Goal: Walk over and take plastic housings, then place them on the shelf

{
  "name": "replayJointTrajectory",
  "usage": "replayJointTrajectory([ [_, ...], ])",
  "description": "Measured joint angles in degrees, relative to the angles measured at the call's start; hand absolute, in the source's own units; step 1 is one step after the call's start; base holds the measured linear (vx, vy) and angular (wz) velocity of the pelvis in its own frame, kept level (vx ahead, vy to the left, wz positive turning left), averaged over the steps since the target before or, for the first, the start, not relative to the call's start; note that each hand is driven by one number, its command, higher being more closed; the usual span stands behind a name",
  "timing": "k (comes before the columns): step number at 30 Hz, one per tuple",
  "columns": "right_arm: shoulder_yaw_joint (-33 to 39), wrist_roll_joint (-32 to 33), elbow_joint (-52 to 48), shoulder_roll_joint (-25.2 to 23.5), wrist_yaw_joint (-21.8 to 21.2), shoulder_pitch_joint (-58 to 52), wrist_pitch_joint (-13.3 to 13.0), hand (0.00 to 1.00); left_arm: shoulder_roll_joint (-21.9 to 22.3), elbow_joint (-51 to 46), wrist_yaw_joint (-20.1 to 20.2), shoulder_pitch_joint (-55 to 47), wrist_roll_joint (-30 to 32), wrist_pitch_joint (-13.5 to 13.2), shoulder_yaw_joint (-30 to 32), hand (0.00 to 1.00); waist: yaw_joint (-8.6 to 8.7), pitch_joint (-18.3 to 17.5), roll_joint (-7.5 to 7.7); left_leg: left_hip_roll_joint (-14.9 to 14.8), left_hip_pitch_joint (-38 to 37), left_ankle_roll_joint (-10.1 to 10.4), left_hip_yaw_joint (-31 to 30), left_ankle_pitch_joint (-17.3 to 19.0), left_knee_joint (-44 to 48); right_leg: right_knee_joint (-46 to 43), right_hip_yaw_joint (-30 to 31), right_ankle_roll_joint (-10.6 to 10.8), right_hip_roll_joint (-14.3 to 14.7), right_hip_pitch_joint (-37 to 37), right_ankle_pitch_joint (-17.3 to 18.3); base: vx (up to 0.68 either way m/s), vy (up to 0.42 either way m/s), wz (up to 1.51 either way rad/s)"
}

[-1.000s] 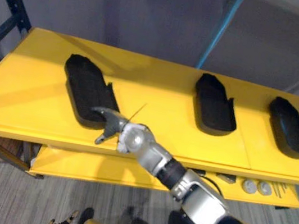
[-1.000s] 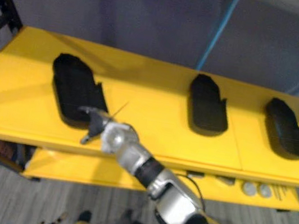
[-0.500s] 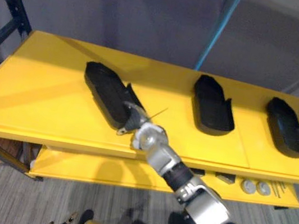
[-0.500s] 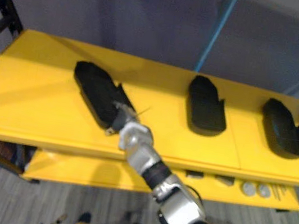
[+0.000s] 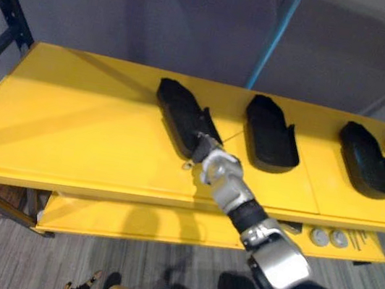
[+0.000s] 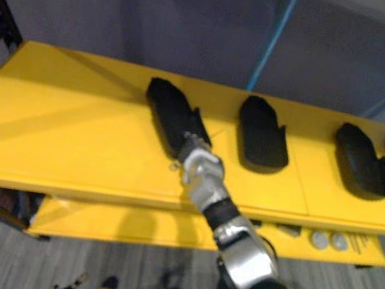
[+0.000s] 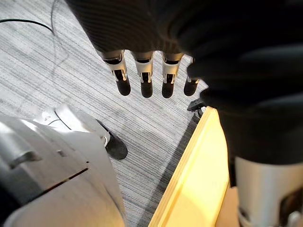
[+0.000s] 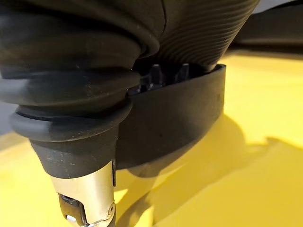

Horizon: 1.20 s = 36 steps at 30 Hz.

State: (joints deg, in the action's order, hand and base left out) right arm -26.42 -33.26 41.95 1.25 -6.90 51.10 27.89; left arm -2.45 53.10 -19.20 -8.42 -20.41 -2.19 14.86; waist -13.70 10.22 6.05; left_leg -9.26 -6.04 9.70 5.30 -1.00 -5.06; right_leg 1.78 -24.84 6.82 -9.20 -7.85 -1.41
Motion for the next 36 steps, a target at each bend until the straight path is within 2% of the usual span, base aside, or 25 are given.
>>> replayJointTrajectory([
  [2, 0.0, 1.9, 0.0, 0.8, 0.1, 0.2, -0.7, 0.0, 0.0, 0.0, 0.0, 0.0, 0.0, 0.2, -0.1, 0.0, 0.25, 0.1, -0.12, 0.0, 0.0, 0.0, 0.0, 0.0, 0.0, 0.0, 0.0, 0.0, 0.0, 0.0, 0.0, 0.0, 0.0, 0.0],
  [5, 0.2, 5.6, 0.2, 1.5, 1.9, 0.0, -3.3, 0.0, -0.1, -0.2, 0.0, 0.0, 0.0, 0.3, -0.1, 0.0, 0.46, 0.1, -0.13, 0.0, 0.0, 0.0, 0.1, 0.0, 0.0, 0.0, 0.0, 0.0, 0.0, 0.0, 0.0, 0.0, 0.0, 0.0],
  [8, -0.1, 13.0, -1.8, 2.5, 9.0, -1.7, -8.4, 0.0, -0.7, -0.3, 0.0, -0.2, 0.0, 1.0, -1.3, 0.0, 0.49, 0.3, -0.06, -0.3, 0.3, 0.0, 0.1, 0.0, 0.0, 0.0, 0.2, 0.3, 0.3, 0.3, -0.4, 0.0, 0.0, 0.0],
  [11, -0.4, 17.1, -10.2, 2.6, 14.5, -6.8, -13.0, 0.0, -0.9, -0.3, 0.1, -0.1, 0.0, 0.7, -1.8, 0.0, 0.6, 0.4, 0.16, -0.7, 1.4, 0.0, 0.2, 0.0, 0.0, -0.1, 0.3, 0.0, 0.6, 1.6, -0.7, 0.0, 0.0, 0.0],
  [12, -0.9, 17.4, -14.0, 2.6, 16.3, -8.4, -15.0, 0.0, -0.8, -0.3, 0.2, -0.3, 0.0, 0.3, -1.8, 0.0, 0.74, 0.5, 0.09, -0.7, 2.1, 0.0, 0.2, -0.2, 0.1, -0.2, 0.4, 0.0, 0.6, 2.2, -0.8, 0.0, 0.0, 0.0],
  [15, -2.3, 18.8, -19.0, 3.3, 19.8, -8.8, -18.1, 0.0, -0.5, -0.3, 0.2, -1.0, 0.0, -0.9, -1.4, 0.0, 1.28, 0.5, 0.09, -0.8, 1.8, 0.0, 0.1, -0.2, 0.4, -0.2, 0.4, 0.0, 0.7, 2.0, -0.9, 0.04, -0.007, 0.01],
  [17, -2.2, 19.1, -23.9, 4.0, 23.9, -8.6, -20.8, 0.0, -0.5, -0.3, 0.7, -1.6, 0.1, -2.0, -1.3, 0.0, 1.49, 0.4, 0.23, -0.8, 1.1, 0.0, 0.2, -0.2, 0.4, -0.2, 0.9, -0.1, 0.7, 1.7, -0.9, 0.02, 0.001, 0.0],
  [18, -2.2, 19.1, -25.0, 4.1, 24.8, -8.5, -21.3, 0.0, -0.5, -0.3, 0.9, -1.7, 0.1, -2.4, -1.2, 0.0, 1.63, 0.4, 0.24, -0.8, 1.1, 0.0, 0.2, -0.2, 0.4, -0.2, 1.1, -0.1, 0.7, 1.7, -0.9, 0.0, 0.0, 0.0],
  [20, -2.0, 19.0, -26.6, 4.7, 27.1, -7.9, -21.6, 0.0, -0.5, -0.3, 1.7, -2.1, 0.2, -3.2, -0.4, 0.0, 1.87, 0.4, 0.25, -0.8, 1.1, 0.0, 0.2, -0.2, 0.4, -0.2, 1.2, 0.0, 0.7, 1.7, -0.9, 0.0, 0.0, 0.0],
  [25, 1.6, 19.1, -26.7, 6.1, 29.7, -7.9, -21.0, 0.0, -0.4, -0.2, 1.9, -3.4, 0.2, -4.0, 0.3, 0.0, 1.86, 0.4, 0.26, -0.9, 1.1, 0.0, 0.1, -0.2, 0.3, -0.5, 1.4, -0.1, 0.8, 1.7, -0.9, -0.04, 0.002, -0.01],
  [30, 5.7, 21.4, -27.6, 10.1, 30.7, -7.7, -20.8, 0.0, -0.5, -0.2, 2.1, -4.4, 0.6, -4.4, 0.3, 0.0, 2.05, 0.4, 0.48, -1.4, 1.1, 0.1, 0.2, -0.2, 0.3, -0.9, 1.6, -0.2, 1.2, 1.8, -0.8, -0.01, -0.001, 0.0],
  [33, 7.3, 23.5, -27.7, 11.8, 30.3, -7.8, -17.6, 0.0, -0.5, -0.2, 2.2, -4.5, 0.6, -4.4, 0.3, 0.0, 2.25, 0.4, 0.52, -1.6, 1.1, 0.1, 0.3, -0.2, 0.3, -0.9, 1.8, -0.2, 1.5, 2.0, -0.7, 0.0, 0.0, 0.0],
  [36, 8.1, 23.6, -27.7, 12.5, 29.8, -8.3, -15.5, 0.0, -0.6, -0.2, 2.5, -4.6, 0.6, -4.6, 0.3, 0.0, 2.28, 0.4, 0.55, -1.7, 1.1, 0.1, 0.5, -0.2, 0.3, -1.0, 2.0, -0.3, 1.5, 2.2, -0.7, 0.01, -0.001, -0.03],
])
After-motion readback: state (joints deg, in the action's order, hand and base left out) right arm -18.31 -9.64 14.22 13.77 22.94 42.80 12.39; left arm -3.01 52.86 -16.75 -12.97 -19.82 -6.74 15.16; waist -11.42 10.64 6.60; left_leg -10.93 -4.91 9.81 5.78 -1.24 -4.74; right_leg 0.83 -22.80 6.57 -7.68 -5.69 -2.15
